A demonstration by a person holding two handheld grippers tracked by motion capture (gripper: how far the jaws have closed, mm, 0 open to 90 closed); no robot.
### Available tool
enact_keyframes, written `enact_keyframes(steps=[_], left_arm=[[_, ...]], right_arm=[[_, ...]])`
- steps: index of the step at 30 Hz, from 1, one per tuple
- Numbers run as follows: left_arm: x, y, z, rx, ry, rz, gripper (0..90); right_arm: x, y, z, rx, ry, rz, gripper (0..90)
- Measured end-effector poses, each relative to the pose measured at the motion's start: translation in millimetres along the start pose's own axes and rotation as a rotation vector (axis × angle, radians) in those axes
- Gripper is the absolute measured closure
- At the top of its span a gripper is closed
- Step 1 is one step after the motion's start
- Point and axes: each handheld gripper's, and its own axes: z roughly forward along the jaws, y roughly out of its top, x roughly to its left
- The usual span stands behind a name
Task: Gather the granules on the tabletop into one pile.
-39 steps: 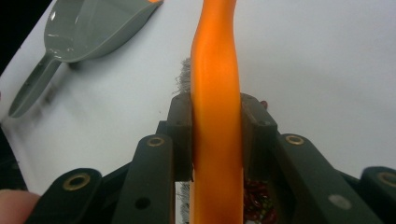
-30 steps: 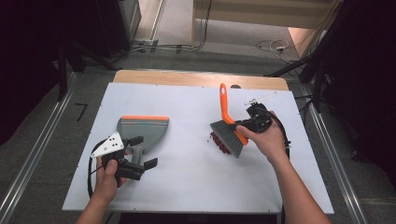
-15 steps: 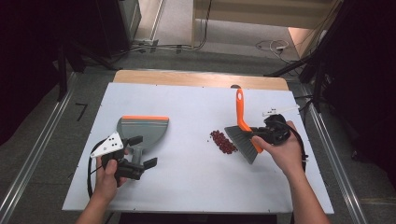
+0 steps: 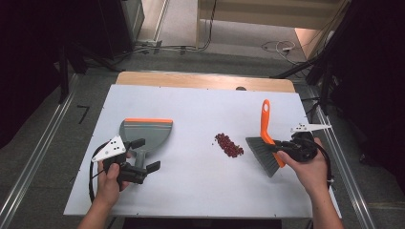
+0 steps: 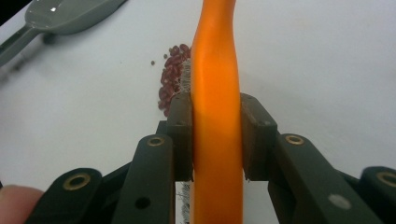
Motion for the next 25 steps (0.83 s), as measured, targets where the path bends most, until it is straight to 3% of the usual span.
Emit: enact_keyframes(steps=[9,17,25], left_arm=[[-0.4,1.3,-1.9,-0.013,0.025,0.01,0.0],[-0.3,2.6,-1.9,-0.013,0.042,0.015,0.0],[0.7,1.8,-0.8,-0.007,0.044,0.014,0.0]], right_arm=[[-17.8,-21.6,-4.3,0.017,0.013,0.009,68.0],[-31.7,-28.8,-11.3,0.002,0.012,0.037,68.0],[-34.8,-29.5,-12.8,-0.006,0.008,0.053,68.1]])
